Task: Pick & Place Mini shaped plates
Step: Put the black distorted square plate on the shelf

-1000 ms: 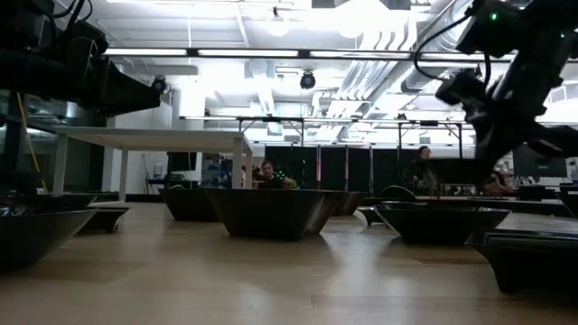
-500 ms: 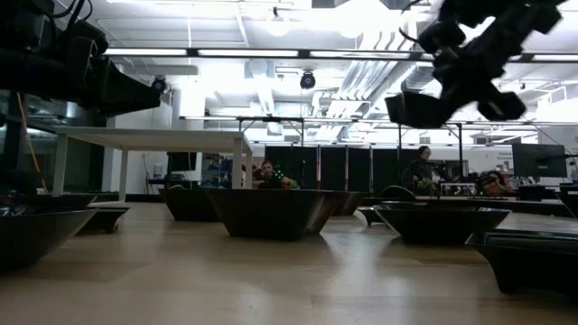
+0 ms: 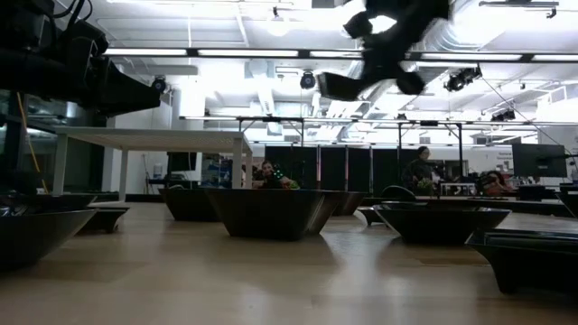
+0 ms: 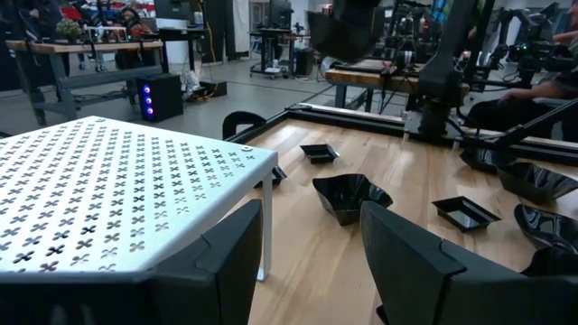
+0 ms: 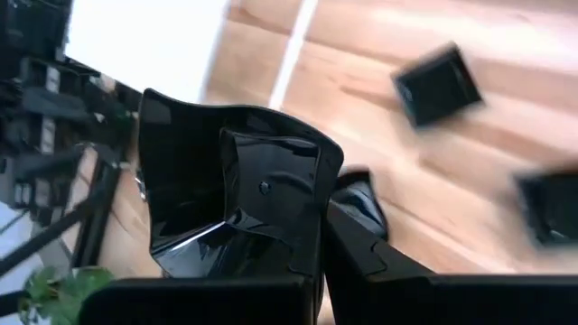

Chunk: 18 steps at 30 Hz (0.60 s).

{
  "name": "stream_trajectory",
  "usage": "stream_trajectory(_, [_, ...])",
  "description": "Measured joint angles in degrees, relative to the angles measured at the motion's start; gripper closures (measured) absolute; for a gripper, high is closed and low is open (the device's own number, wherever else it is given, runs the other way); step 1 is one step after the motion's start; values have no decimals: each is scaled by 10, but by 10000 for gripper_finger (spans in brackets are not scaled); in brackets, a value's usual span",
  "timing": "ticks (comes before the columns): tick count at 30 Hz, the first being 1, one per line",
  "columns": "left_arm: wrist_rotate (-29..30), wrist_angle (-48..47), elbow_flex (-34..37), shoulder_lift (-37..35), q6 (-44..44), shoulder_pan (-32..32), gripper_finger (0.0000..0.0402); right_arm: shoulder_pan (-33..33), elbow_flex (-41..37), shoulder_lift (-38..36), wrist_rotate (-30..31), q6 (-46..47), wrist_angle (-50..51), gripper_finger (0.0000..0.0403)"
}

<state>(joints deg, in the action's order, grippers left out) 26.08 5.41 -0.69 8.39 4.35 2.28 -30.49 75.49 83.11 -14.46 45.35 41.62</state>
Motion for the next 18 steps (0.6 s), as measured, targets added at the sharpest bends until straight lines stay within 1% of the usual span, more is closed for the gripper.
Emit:
stream_trajectory(4, [0,0,0,0,0,0,215,-11,114,104,-30,-8,1,401])
stream_trajectory(9, [0,0,0,0,0,0,215,-18,252,211,-53,-16,29,402])
stream_trajectory(13, [0,0,0,0,0,0,215,-19,354,285,-57,-18,63,401])
stream_trajectory(18, [0,0,0,0,0,0,215,-19,465,360,-63,-15,89,401])
